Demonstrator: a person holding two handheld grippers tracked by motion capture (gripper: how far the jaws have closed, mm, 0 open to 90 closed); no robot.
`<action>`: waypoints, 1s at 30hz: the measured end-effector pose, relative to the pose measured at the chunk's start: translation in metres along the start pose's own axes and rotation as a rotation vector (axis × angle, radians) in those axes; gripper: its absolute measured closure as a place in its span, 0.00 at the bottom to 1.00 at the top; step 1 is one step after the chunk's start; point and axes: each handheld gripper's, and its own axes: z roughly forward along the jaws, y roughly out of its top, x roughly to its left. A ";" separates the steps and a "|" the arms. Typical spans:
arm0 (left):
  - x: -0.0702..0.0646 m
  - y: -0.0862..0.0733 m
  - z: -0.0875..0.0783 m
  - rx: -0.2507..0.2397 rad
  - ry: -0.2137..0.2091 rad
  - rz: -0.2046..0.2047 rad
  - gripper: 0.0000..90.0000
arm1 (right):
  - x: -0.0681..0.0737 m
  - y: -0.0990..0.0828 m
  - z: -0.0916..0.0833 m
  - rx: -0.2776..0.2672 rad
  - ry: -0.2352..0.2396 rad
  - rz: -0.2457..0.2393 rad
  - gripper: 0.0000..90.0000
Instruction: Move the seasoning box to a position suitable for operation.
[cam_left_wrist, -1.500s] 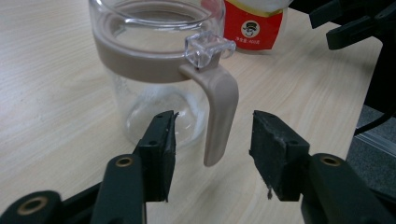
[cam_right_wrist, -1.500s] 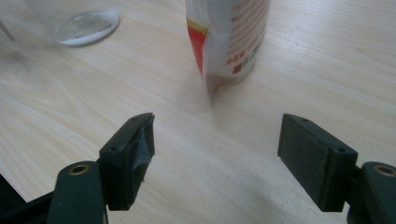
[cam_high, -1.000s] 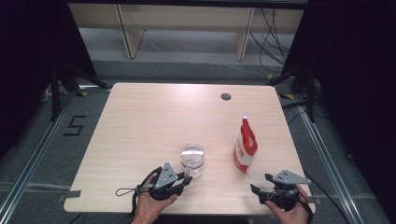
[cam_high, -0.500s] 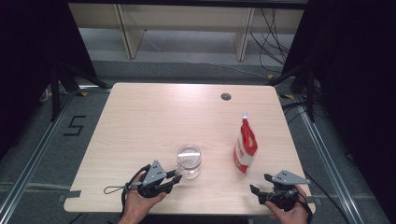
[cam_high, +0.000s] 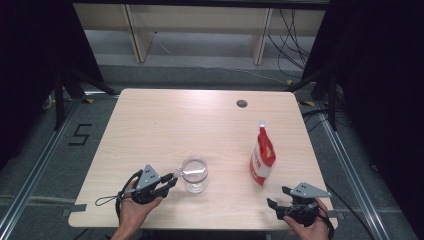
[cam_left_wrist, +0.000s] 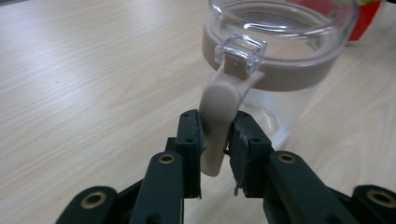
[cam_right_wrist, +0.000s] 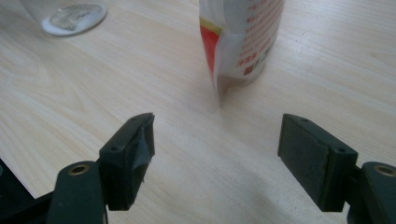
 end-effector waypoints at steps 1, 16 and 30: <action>0.001 0.001 0.000 0.007 0.009 0.038 0.83 | 0.000 0.000 0.000 0.000 0.002 -0.001 0.31; 0.003 0.000 0.002 -0.009 -0.038 0.047 0.83 | -0.003 -0.001 0.000 -0.008 0.005 -0.021 0.31; -0.015 0.005 0.014 -0.024 -0.149 0.127 0.83 | -0.004 -0.001 0.002 -0.004 0.014 -0.027 0.31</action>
